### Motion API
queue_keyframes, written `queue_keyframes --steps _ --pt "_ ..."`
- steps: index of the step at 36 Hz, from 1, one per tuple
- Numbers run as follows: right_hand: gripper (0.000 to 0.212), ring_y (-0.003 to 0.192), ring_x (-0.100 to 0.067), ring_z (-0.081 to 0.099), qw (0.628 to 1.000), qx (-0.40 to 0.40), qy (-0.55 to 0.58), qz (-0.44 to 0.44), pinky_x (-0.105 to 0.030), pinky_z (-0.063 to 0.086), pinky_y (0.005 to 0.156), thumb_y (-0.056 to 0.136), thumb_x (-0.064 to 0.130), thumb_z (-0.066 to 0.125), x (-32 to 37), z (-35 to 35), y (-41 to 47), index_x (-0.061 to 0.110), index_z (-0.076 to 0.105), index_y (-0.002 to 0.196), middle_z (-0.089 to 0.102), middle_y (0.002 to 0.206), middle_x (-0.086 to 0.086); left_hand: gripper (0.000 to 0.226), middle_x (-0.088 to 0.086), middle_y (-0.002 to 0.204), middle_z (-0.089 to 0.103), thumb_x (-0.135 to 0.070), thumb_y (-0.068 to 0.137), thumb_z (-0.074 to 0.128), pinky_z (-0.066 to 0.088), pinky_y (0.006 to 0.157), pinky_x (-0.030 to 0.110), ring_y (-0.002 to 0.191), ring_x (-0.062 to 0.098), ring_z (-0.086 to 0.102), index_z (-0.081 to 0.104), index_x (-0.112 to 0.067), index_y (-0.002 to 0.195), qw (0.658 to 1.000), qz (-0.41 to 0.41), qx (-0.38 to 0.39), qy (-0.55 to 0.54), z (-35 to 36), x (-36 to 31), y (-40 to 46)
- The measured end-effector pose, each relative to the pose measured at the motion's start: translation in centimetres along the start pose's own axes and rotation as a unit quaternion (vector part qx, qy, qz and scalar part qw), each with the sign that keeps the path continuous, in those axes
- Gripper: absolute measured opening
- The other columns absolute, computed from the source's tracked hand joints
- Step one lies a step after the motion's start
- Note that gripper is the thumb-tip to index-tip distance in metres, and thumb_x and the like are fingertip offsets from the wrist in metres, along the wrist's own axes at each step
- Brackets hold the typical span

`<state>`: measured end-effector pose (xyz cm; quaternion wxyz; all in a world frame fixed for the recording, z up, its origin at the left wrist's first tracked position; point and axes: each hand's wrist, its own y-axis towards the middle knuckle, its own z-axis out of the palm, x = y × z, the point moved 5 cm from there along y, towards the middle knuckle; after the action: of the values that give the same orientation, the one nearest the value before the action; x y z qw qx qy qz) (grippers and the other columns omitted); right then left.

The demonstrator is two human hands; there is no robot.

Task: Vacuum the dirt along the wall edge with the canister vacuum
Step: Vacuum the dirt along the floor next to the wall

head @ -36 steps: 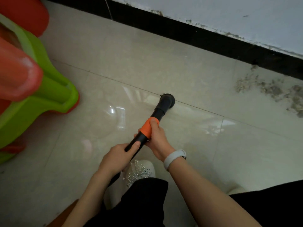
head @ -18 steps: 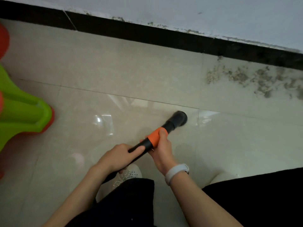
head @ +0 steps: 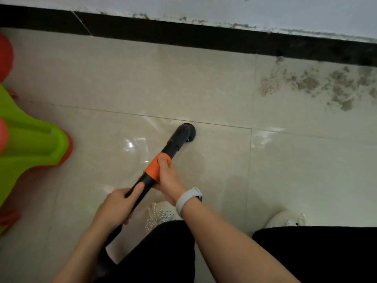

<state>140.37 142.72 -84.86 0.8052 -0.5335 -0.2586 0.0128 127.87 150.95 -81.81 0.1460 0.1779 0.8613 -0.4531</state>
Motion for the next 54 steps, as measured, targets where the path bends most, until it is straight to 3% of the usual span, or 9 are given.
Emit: queue_keyframes --steps 6,11,20,24,33,40,43,50,54 --pt "0.028 0.1 -0.042 0.066 0.999 -0.02 0.022 0.018 -0.053 0.056 0.086 0.1 0.041 0.042 -0.2 -1.8 -1.0 0.016 0.051 0.092 0.062 0.098 -0.018 0.079 0.002 0.044 0.059 -0.092 0.061 0.032 0.045 0.049 0.028 0.037 0.019 0.059 0.056 -0.017 0.063 0.999 -0.02 0.026 -0.005 1.4 -1.0 -1.0" --pt "0.03 0.064 -0.026 0.071 0.986 -0.088 0.141 0.008 -0.035 0.058 0.056 0.102 0.039 0.039 0.3 -6.9 -2.4 0.01 0.048 0.1 0.068 0.065 -0.007 0.077 -0.007 0.047 0.061 -0.091 0.063 0.027 0.041 0.052 0.023 0.041 0.009 0.06 0.062 -0.023 0.071 0.99 0.02 0.074 0.121 3.3 -5.9 -0.9" --pt "0.038 0.083 -0.024 0.063 0.993 -0.046 0.075 0.076 -0.034 0.055 0.069 0.103 0.043 0.031 -0.7 -6.9 -4.8 0.012 0.043 0.122 0.062 0.098 -0.014 0.068 -0.007 0.056 0.06 -0.086 0.075 0.034 0.038 0.052 0.024 0.05 0.006 0.057 0.062 -0.025 0.067 0.984 -0.048 0.006 0.173 3.9 -5.5 -4.8" --pt "0.051 0.115 -0.031 0.056 0.993 -0.013 0.003 0.115 -0.039 0.052 0.084 0.103 0.047 0.029 -1.8 -6.0 -5.6 0.015 0.035 0.141 0.051 0.134 -0.016 0.079 -0.006 0.048 0.062 -0.094 0.064 0.026 0.04 0.051 0.023 0.041 0.007 0.059 0.064 -0.025 0.068 0.987 -0.096 -0.013 0.129 4.6 -3.5 -6.9" --pt "0.028 0.096 -0.024 0.056 0.97 0.063 -0.192 0.135 -0.037 0.054 0.075 0.104 0.042 0.03 -5.7 -3.6 -6.2 0.016 0.037 0.113 0.053 0.099 -0.003 0.086 0.002 0.047 0.063 -0.096 0.064 0.025 0.051 0.061 0.032 0.043 0.016 0.062 0.061 -0.018 0.062 0.979 -0.174 -0.074 -0.074 8.7 2.9 -11.4" --pt "0.052 0.116 -0.036 0.057 0.9 0.164 -0.364 0.175 -0.05 0.055 0.087 0.103 0.04 0.035 -11.4 2.7 -6.6 0.004 0.033 0.14 0.052 0.133 -0.018 0.089 0.014 0.045 0.06 -0.092 0.064 0.029 0.053 0.063 0.044 0.042 0.028 0.061 0.06 -0.009 0.051 0.904 -0.262 -0.227 -0.251 11.8 9.0 -16.3" --pt "0.052 0.114 -0.035 0.059 0.885 0.199 -0.383 0.174 -0.051 0.054 0.088 0.103 0.04 0.036 -12.9 3.5 -6.4 0.002 0.035 0.139 0.053 0.129 -0.018 0.091 0.013 0.045 0.06 -0.092 0.064 0.029 0.054 0.059 0.048 0.041 0.029 0.06 0.06 -0.007 0.053 0.881 -0.28 -0.26 -0.279 13.0 9.6 -17.0" --pt "0.028 0.114 -0.037 0.059 0.938 0.119 -0.322 0.052 -0.055 0.048 0.098 0.103 0.039 0.037 -7.7 -2.9 -4.2 0.014 0.051 0.107 0.059 0.124 -0.022 0.076 0.004 0.047 0.063 -0.091 0.062 0.024 0.054 0.059 0.037 0.043 0.021 0.063 0.066 -0.028 0.061 0.941 -0.198 -0.172 -0.215 13.1 4.0 -12.3" --pt "0.032 0.115 -0.043 0.057 0.985 0.002 -0.172 0.02 -0.057 0.048 0.096 0.104 0.035 0.037 -3.4 -8.5 -3.8 0.008 0.047 0.118 0.056 0.123 -0.028 0.078 -0.003 0.055 0.064 -0.093 0.057 0.018 0.047 0.057 0.027 0.057 0.018 0.065 0.063 -0.03 0.065 0.986 -0.099 -0.105 -0.081 12.7 -0.9 -8.3"
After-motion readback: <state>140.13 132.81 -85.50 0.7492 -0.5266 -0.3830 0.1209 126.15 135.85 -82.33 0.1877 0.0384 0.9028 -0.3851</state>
